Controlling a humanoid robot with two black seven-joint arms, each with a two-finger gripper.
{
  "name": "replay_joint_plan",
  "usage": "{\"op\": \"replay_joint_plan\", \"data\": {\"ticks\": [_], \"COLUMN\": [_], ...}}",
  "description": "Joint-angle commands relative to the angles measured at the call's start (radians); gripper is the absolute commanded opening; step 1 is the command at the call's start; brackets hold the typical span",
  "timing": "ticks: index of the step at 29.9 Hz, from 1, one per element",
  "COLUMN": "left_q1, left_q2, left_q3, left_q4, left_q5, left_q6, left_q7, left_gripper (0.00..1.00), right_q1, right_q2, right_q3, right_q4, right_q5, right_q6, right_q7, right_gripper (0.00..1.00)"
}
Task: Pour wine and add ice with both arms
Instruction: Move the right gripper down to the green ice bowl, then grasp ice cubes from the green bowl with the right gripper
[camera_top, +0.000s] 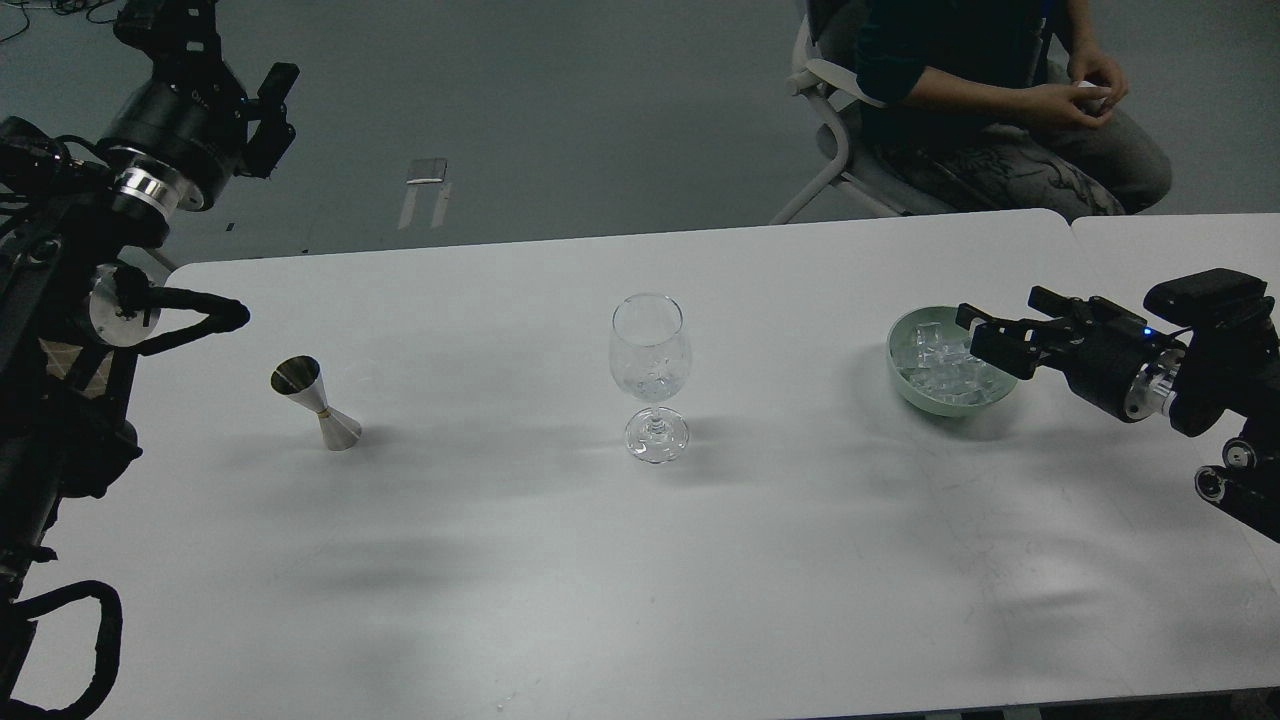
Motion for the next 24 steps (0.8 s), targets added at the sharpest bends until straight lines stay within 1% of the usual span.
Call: {"op": "replay_joint_plan", "data": {"ticks": [1,6,8,12,14,16,19,24], "left_q1": [0.0,0.002,0.002,0.002,0.002,0.003,0.003,0.005], "left_q2": [-0.001,0.001,0.001,0.001,0.001,0.001,0.001,0.001], "left_q3": [0.001,-0.001,-0.003,-0.003,-0.001,0.002,0.004,0.001], "left_q4": [0.0,0.0,-0.001,-0.001,-0.009,-0.021,-0.027,-0.027], "left_q5": [0.0,0.0,0.0,0.0,-0.002,-0.002,-0.002,-0.002], "left_q6": [0.0,-0.002,-0.002,-0.002,-0.002,-0.002,-0.002,-0.003], "left_q7": [-0.002,-0.002,-0.003,-0.025,-0.034,-0.037,-0.037,-0.038], "left_gripper": [0.98,0.98,0.98,0.98,0.98,0.98,0.98,0.98], "right_q1": [-0.002,0.001,0.007,0.015,0.015,0.015,0.015,0.017], "right_q2": [0.044,0.103,0.122,0.131,0.131,0.131,0.13,0.13], "right_q3": [-0.002,-0.008,-0.035,-0.065,-0.065,-0.066,-0.066,-0.066], "right_q4": [-0.051,-0.091,-0.111,-0.12,-0.12,-0.12,-0.122,-0.122], "right_q5": [-0.006,-0.007,-0.007,-0.007,-0.007,-0.007,-0.015,-0.033], "right_q6": [0.0,0.0,0.0,0.0,0.002,0.003,0.005,0.008], "right_q7": [0.0,-0.002,0.0,-0.002,-0.002,-0.002,-0.003,-0.005], "right_gripper": [1.0,1.0,0.99,0.95,0.91,0.81,0.71,0.7]}}
